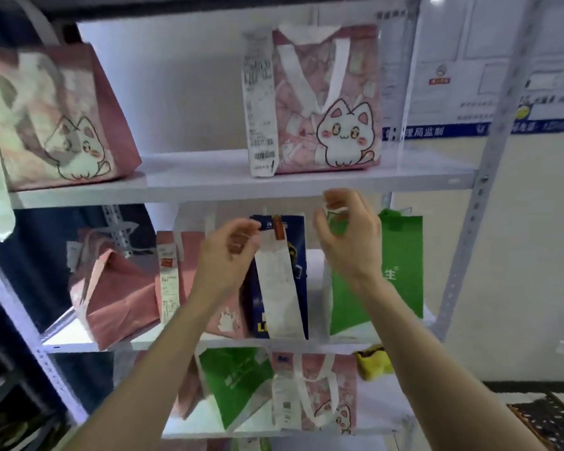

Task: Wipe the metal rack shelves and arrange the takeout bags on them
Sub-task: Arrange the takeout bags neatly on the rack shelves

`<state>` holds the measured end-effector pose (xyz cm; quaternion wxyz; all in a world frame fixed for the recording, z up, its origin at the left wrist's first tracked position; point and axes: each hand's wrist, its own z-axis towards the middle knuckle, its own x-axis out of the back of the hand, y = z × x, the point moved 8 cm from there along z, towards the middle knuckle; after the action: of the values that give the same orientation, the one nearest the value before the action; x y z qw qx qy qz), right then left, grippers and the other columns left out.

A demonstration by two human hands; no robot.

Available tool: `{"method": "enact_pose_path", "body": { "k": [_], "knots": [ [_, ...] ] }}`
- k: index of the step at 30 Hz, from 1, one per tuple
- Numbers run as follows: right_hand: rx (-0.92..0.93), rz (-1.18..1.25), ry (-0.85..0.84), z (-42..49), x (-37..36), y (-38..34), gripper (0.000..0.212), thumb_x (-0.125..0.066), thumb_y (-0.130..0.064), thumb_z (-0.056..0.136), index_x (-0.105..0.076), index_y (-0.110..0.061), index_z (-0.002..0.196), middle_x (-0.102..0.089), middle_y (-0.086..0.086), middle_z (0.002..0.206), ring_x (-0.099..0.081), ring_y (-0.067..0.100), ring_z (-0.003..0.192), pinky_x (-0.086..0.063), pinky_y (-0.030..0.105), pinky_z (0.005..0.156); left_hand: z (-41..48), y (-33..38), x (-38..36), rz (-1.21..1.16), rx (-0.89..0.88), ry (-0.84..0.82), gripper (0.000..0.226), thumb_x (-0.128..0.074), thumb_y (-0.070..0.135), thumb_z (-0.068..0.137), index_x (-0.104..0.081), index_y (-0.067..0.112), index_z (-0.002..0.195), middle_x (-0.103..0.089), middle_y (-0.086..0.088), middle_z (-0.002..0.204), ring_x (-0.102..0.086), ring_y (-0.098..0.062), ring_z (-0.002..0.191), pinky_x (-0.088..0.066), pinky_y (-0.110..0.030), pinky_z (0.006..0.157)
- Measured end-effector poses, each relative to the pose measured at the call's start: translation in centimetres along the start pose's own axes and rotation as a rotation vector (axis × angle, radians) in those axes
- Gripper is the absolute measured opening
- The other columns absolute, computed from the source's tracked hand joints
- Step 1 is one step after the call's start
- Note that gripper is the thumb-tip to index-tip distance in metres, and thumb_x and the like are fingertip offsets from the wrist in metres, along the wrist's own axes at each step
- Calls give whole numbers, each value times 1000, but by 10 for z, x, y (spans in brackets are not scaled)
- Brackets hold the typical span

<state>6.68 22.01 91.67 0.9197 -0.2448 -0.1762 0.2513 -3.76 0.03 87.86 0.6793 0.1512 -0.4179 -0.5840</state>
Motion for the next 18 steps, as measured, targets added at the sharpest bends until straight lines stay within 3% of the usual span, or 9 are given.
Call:
{"method": "enact_pose_path", "body": {
  "k": [3,6,9,11,13,15,18],
  "knots": [
    [1,-35,130,56,13,-17,33,-70,-36,94,-64,-20,122,-64,-9,114,-62,8,102,-56,28,90,54,50,22,-10,-211,128,22,-75,16,100,-70,30,117,-72,15,110,-70,-2,96,-55,-10,76],
    [-93,-179,270,98,29,-10,64,-74,-53,84,-52,-23,136,-52,-6,132,-52,14,122,-50,34,104,104,71,31,22,-268,173,41,-80,24,95,-62,30,132,-62,8,124,-65,-8,105,-57,-23,85],
    [-304,-258,158,129,28,16,115,-83,-67,73,-27,-18,160,-38,5,160,-38,27,147,-38,44,119,147,72,16,69,-200,-27,68,-85,35,92,-50,35,150,-51,1,140,-60,-16,122,-53,-36,104],
    [-468,-227,11,139,20,34,131,-88,-71,66,-21,-14,162,-42,8,162,-43,30,147,-41,47,118,159,69,3,55,-157,-190,78,-87,37,90,-45,38,156,-51,-3,148,-63,-22,126,-53,-45,112],
    [-539,-234,-52,140,12,41,119,-91,-68,63,-33,-14,152,-57,9,147,-58,29,127,-52,45,104,162,62,3,78,-152,-239,83,-89,39,87,-44,40,157,-54,-4,150,-66,-22,123,-54,-47,113],
    [-509,-254,-22,137,2,32,104,-92,-63,64,-40,-17,142,-64,6,134,-63,25,111,-55,41,93,162,51,18,90,-157,-220,84,-91,42,84,-45,41,155,-56,-2,150,-68,-20,123,-55,-46,112],
    [-432,-238,-28,128,-34,3,95,-92,-56,65,-41,-19,137,-65,4,128,-65,25,108,-54,38,86,158,25,60,89,-137,-148,85,-94,46,79,-47,42,150,-57,0,147,-68,-20,124,-56,-47,111]
  ]
}}
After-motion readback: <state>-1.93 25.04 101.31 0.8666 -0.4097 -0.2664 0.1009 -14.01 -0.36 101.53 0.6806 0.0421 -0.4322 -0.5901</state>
